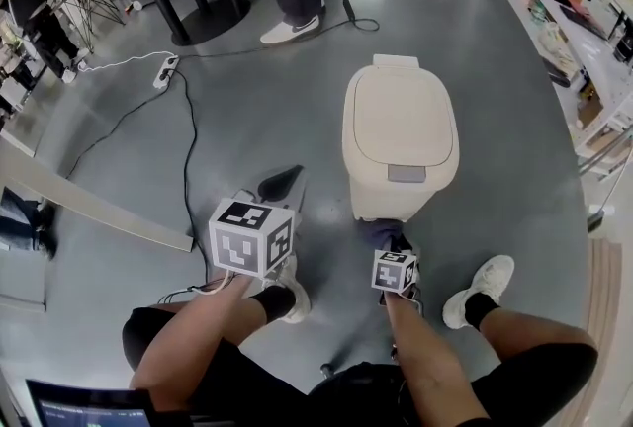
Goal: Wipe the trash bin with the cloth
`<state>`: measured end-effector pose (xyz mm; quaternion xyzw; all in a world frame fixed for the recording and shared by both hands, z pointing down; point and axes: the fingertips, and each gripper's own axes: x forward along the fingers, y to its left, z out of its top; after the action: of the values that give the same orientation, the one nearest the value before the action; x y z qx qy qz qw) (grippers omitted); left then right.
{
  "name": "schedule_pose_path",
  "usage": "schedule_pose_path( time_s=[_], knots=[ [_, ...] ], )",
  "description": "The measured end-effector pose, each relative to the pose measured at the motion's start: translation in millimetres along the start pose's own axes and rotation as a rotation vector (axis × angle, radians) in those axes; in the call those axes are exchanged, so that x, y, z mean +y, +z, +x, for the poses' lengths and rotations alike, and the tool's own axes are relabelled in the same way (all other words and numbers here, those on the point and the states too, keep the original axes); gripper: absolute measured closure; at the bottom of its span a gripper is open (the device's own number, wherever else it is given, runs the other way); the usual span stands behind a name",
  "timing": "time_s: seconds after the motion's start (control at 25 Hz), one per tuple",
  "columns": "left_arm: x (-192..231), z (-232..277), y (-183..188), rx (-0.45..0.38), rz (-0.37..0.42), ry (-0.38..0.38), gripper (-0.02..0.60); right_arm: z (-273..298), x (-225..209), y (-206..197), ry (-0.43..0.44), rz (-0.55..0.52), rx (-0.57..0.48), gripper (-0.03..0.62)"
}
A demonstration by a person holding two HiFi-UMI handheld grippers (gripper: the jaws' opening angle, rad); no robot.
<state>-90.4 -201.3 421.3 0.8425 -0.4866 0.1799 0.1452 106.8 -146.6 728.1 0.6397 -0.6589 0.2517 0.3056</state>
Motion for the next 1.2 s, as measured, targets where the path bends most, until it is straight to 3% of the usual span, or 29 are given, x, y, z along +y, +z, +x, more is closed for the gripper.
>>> schedule_pose_path(
  time_s=[0.28,0.52,0.72,1.0,1.2],
  knots=[
    [-12,7,-7,0.032,0.015,-0.010,0.584,-6,-50,-6,-0.059,0.020,0.012,0.516],
    [-28,15,4,0.022,0.008,-0.033,0.584,-15,-67,-4,-0.068,0.022,-0.006,0.516],
    [-75,3,57,-0.102,-0.031,-0.133,0.584,-47,-72,18,-0.028,-0.011,-0.097,0.516],
    [-128,-2,143,-0.259,-0.106,-0.207,0.584,-97,-128,74,-0.045,0.066,-0.242,0.516],
    [-157,7,181,-0.277,-0.081,-0.172,0.584,-135,-169,145,-0.001,0.056,-0.315,0.516]
  ],
)
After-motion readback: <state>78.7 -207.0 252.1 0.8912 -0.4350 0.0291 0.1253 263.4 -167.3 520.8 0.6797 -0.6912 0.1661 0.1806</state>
